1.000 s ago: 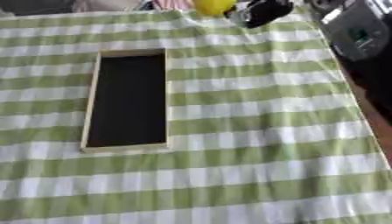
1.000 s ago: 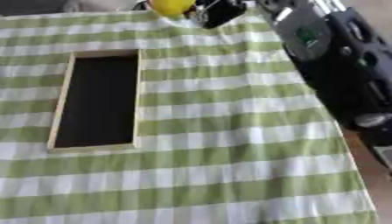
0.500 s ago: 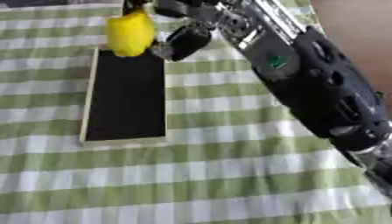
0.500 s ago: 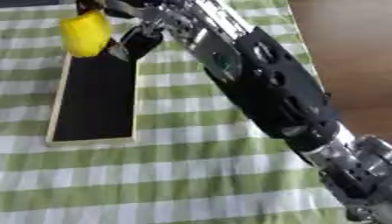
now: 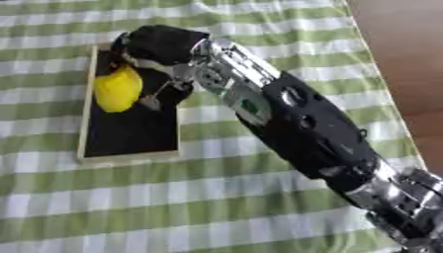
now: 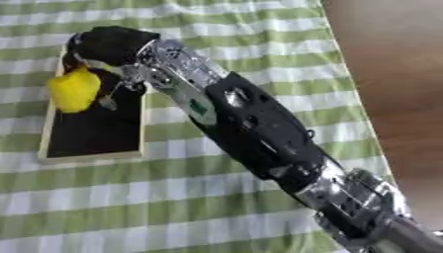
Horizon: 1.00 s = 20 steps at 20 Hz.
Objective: Pick up objects on the table and place them in the box.
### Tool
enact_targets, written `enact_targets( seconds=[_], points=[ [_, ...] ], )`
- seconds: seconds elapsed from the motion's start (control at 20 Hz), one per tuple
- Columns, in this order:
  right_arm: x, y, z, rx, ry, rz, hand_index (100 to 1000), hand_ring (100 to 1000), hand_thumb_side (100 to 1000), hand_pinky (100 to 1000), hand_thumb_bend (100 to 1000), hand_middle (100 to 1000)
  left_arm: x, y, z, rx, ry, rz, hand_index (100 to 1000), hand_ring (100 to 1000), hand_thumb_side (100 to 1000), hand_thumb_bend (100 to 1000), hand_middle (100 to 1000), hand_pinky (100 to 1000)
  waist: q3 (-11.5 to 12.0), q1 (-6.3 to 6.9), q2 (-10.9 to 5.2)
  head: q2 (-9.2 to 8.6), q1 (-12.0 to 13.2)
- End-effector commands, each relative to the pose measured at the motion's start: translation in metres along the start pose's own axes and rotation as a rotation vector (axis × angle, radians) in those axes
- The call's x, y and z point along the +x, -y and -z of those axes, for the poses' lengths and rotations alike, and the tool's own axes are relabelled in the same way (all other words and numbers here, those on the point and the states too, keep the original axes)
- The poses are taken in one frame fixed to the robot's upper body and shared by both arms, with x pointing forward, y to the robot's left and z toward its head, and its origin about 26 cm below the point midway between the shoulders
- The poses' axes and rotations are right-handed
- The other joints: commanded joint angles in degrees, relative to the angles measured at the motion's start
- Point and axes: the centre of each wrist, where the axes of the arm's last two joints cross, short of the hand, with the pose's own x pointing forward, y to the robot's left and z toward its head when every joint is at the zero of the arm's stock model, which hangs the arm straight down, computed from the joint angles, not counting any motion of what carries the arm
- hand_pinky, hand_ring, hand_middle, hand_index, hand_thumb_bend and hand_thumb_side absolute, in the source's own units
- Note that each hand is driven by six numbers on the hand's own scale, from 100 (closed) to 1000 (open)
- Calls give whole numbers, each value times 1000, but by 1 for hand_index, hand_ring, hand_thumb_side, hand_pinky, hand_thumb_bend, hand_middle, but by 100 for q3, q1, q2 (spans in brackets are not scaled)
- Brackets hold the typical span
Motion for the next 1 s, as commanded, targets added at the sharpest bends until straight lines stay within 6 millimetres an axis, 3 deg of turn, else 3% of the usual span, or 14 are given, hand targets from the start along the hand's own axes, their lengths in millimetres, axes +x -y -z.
enact_targets(
  seconds=[0.05, 0.35, 0.45, 0.55, 0.75, 1.0],
  points=[
    [5, 2, 9, -21, 4, -26, 686, 752, 100, 854, 100, 628, 8, 0, 5, -4, 33, -15, 953, 845, 744, 499, 800, 884, 31, 13, -105, -48, -66],
    [5, -7, 15, -16, -15, -44, 692, 758, 100, 855, 100, 636, 8, 0, 5, 5, 29, -17, 953, 844, 742, 500, 798, 884, 71, -6, -99, -77, -118],
    [4, -11, 16, 10, -15, -62, 762, 801, 100, 865, 100, 714, 8, 0, 5, 5, 29, -18, 953, 844, 742, 502, 798, 884, 76, -15, -108, -78, -124],
    [2, -15, 15, 67, -14, -98, 886, 907, 100, 903, 242, 843, 7, 0, 5, 6, 28, -17, 953, 844, 742, 502, 798, 884, 73, -22, -123, -70, -115],
    [-7, -14, 11, 107, -71, -165, 936, 971, 136, 940, 346, 901, 7, -1, 4, 9, 23, -15, 954, 843, 741, 502, 797, 885, 59, -25, -153, -60, -75],
    [-14, 3, 2, 18, -120, -158, 928, 951, 100, 932, 262, 886, 6, -2, 3, 8, 19, -12, 954, 843, 742, 502, 795, 885, 26, -27, -189, -46, -30]
  ],
)
